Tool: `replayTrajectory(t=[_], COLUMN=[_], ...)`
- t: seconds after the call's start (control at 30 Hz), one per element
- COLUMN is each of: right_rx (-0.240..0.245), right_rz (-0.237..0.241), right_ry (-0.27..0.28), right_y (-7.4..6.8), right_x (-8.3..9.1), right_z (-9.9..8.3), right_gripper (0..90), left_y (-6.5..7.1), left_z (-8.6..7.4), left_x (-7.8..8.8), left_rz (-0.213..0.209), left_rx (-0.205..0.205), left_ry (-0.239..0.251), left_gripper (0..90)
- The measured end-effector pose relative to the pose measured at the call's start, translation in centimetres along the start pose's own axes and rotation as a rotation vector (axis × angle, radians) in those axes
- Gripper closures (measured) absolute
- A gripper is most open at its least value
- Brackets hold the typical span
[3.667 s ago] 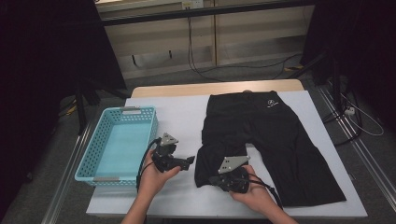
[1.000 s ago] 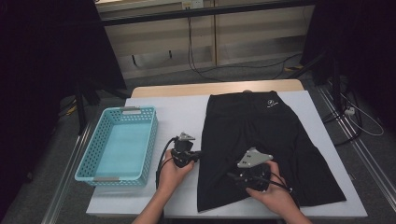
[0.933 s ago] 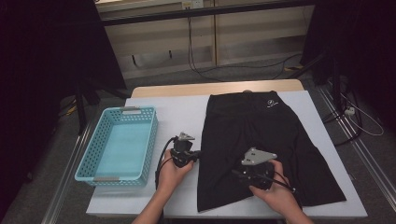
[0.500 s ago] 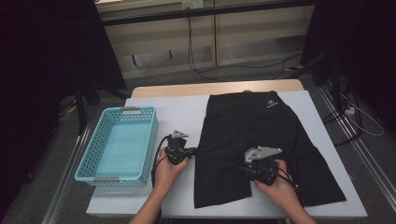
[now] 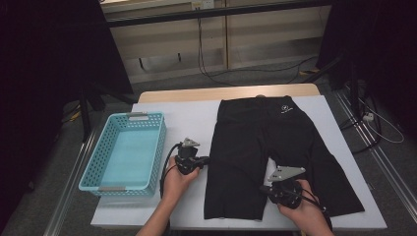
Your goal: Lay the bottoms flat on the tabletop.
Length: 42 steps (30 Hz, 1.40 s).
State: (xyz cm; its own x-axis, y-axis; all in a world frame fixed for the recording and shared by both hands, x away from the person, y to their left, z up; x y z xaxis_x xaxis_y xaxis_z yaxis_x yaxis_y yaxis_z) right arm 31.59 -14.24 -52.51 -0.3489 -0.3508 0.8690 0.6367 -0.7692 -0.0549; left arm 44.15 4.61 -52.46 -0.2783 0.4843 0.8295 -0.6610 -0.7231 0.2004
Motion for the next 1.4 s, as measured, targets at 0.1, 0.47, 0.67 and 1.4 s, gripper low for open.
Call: replayTrajectory(t=[0.1, 0.47, 0.67, 1.4], right_rx=[0.003, -0.01, -0.004, -0.115], right_rz=[0.009, -0.084, -0.104, -0.135], right_ry=[-0.002, 0.095, 0.132, 0.242], right_y=[-0.2, 1.5, 1.7, 3.7], right_x=[0.3, 0.7, 0.4, 0.8], right_z=[-0.1, 1.9, 2.8, 6.6], right_gripper=[87.8, 50.2, 34.4, 12.6], left_y=[0.1, -0.2, 0.1, 1.5], left_z=[-0.1, -0.7, -0.9, -1.7], left_x=[0.3, 1.7, 1.9, 2.2], left_rz=[0.002, 0.02, 0.014, -0.01], left_rx=[-0.01, -0.033, -0.052, -0.114], left_ry=[0.0, 0.004, 0.001, -0.028], left_gripper=[73.7, 23.9, 17.0, 6.0])
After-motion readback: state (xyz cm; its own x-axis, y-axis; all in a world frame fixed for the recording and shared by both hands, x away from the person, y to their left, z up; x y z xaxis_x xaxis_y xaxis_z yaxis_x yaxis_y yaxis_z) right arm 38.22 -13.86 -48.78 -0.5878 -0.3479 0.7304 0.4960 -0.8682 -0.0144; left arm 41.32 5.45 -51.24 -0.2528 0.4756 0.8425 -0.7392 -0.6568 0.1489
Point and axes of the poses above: each handheld gripper's, and its own axes: x roughly backward along the jaws, z roughly out of its top, y roughly to its right, the point moved 10 cm from there along -x, roughly forward along the jaws, and after that the axes turned 13 degrees about -y, right-handed, at the moved point
